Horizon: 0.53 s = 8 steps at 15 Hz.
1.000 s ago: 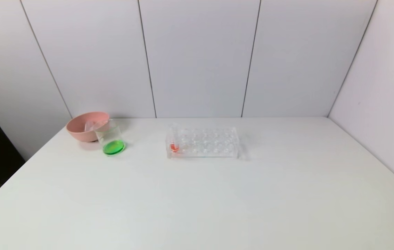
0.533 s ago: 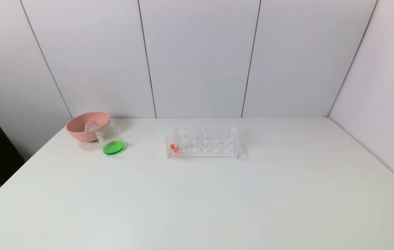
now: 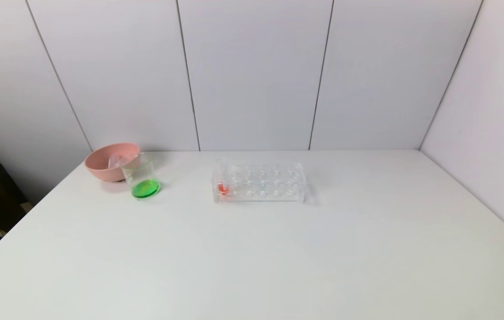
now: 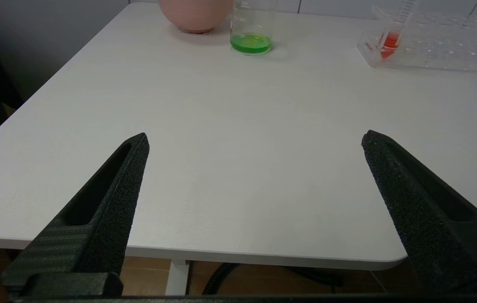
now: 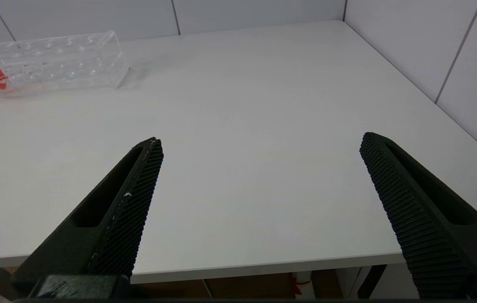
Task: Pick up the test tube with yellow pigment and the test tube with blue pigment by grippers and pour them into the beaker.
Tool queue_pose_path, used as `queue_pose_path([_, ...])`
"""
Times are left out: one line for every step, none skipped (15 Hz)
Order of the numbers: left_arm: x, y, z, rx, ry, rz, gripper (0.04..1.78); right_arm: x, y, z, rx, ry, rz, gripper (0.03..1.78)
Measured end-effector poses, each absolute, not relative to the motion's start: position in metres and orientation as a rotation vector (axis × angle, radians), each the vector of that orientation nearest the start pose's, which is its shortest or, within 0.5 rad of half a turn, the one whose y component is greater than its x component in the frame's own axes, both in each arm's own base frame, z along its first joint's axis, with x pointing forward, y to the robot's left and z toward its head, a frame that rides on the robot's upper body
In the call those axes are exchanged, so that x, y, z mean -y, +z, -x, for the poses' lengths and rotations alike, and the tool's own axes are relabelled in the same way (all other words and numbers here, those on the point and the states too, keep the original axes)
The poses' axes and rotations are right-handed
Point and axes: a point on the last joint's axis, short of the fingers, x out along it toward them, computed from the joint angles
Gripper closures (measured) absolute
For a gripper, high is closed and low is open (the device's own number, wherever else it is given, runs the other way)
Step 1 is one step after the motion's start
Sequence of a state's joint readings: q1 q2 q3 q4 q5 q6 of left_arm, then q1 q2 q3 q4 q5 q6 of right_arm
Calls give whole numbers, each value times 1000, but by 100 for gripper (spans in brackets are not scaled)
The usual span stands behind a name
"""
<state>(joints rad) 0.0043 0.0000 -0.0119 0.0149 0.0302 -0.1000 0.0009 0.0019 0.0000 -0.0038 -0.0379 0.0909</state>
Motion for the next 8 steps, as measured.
queue_pose_path([-1,77,24,-1,34,100,6,1,76,23,4,-37,-89,10])
queue_pose_path([-1,77,24,-2,35,100,6,1,76,23,4,-37,-86,10])
queue_pose_path([-1,77,24,-2,35,100,6,1,76,23,5,-37,-87,10])
queue_pose_path([-1,77,24,-2,35,100,6,1,76,23,5,-37,-89,10])
queue_pose_path([-1,77,24,-2,34,100,6,1,76,23,4,-38,-94,10])
queue_pose_path([-1,77,24,-2,35,100,6,1,76,23,4,-38,-96,10])
queue_pose_path([-1,77,24,-2,35,100,6,1,76,23,4,-38,-96,10])
queue_pose_path([-1,77,24,-2,35,100,6,1,76,23,3,-38,-96,10])
